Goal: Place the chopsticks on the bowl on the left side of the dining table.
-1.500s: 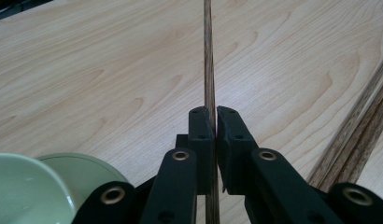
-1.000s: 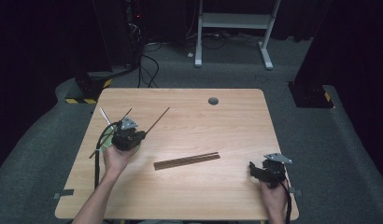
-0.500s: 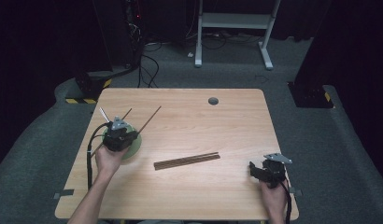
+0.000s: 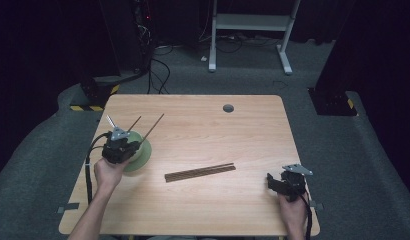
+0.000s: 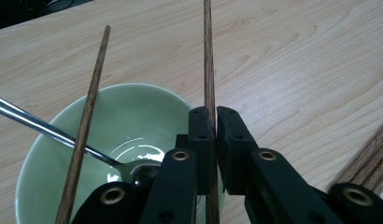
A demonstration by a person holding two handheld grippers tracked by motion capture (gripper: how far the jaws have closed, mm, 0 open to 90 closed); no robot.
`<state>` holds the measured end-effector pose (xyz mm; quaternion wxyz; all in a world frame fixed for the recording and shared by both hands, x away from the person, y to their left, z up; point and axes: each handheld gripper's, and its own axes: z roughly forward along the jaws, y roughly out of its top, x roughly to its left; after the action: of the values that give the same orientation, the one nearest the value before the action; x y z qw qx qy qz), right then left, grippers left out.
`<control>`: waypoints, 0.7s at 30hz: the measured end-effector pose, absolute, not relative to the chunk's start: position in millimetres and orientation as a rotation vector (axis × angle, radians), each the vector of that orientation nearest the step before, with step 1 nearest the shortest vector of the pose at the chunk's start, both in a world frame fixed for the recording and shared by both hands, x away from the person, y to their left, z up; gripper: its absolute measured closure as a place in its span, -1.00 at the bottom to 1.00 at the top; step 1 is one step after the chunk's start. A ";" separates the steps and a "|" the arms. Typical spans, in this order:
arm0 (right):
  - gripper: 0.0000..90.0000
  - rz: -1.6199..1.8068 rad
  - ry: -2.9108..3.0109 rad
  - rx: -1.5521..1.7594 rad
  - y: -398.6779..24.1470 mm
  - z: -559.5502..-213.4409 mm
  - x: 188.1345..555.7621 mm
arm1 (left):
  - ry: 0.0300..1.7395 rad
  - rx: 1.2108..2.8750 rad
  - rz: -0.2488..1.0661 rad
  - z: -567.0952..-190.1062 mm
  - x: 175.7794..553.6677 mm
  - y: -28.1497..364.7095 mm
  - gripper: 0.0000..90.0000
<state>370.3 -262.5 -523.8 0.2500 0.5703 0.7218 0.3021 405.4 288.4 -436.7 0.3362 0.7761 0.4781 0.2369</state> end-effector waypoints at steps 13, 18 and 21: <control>-0.48 0.823 1.964 1.554 -262.4 -523.8 370.3 | 1.293 2.047 0.650 -439.7 402.8 301.4 0.88; -0.48 0.823 1.965 1.554 -262.4 -523.8 370.3 | 1.316 2.039 0.658 -441.8 401.6 307.7 0.88; -0.48 0.823 1.964 1.553 -262.4 -523.8 370.3 | 1.326 2.045 0.652 -443.7 401.6 310.0 0.88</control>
<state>370.3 -262.4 -523.8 0.2501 0.5705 0.7215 0.3023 401.6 310.0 -443.7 0.3044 0.7720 0.5007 0.2461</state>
